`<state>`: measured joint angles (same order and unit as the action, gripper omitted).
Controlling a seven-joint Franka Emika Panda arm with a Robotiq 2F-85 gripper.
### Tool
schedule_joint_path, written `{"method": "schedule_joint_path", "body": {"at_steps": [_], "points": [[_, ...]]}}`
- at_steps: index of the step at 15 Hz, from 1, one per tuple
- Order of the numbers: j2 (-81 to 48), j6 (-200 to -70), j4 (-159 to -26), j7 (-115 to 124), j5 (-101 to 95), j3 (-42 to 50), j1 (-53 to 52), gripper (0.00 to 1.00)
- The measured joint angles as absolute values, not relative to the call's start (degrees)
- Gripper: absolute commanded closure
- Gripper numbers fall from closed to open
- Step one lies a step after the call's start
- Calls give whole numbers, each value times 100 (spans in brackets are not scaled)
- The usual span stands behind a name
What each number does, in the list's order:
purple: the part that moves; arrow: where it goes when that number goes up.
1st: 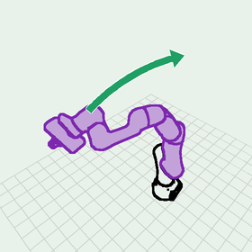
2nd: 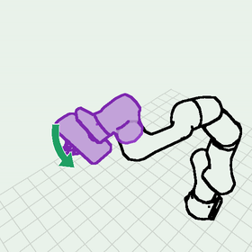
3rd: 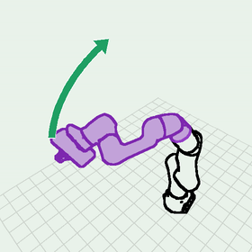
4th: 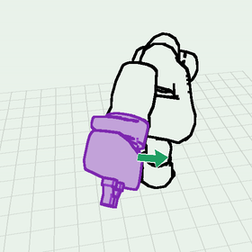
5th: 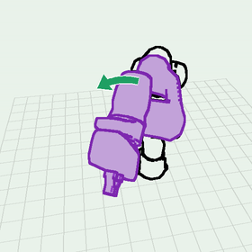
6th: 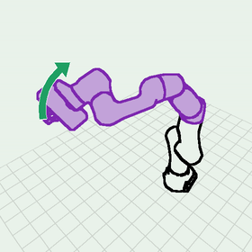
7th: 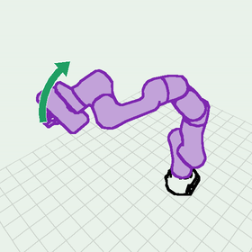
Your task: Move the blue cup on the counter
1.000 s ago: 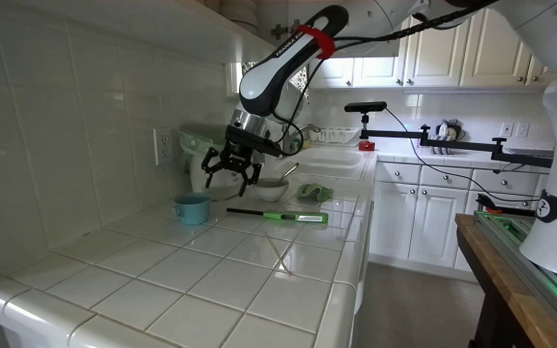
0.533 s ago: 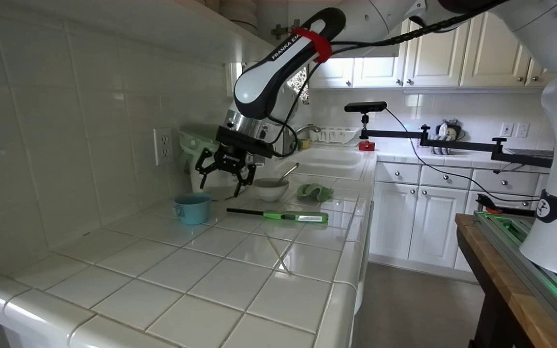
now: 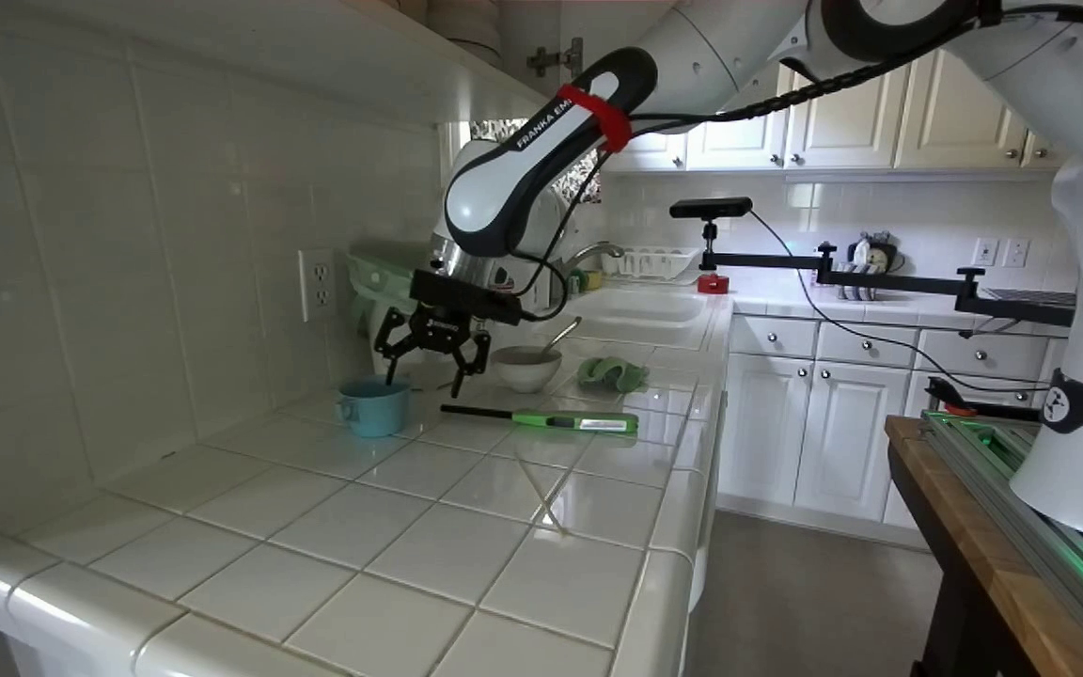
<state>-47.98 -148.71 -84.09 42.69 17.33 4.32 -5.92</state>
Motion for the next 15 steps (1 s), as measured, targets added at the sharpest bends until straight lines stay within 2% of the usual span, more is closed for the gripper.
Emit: {"method": "schedule_joint_path", "body": {"at_steps": [1,2,4,11,13,15], "points": [[-4839,-14823,-8330,4271,1724,432,-598,7],[-4875,-14767,-8257,4272,1713,432,-603,27],[-4934,-14683,-8136,4286,1660,432,-609,32],[-5150,-14535,-7831,4297,1516,434,-612,87],[-5187,-14535,-7775,4297,1508,437,-612,100],[-5188,-14535,-7724,4297,1492,437,-616,100]]}}
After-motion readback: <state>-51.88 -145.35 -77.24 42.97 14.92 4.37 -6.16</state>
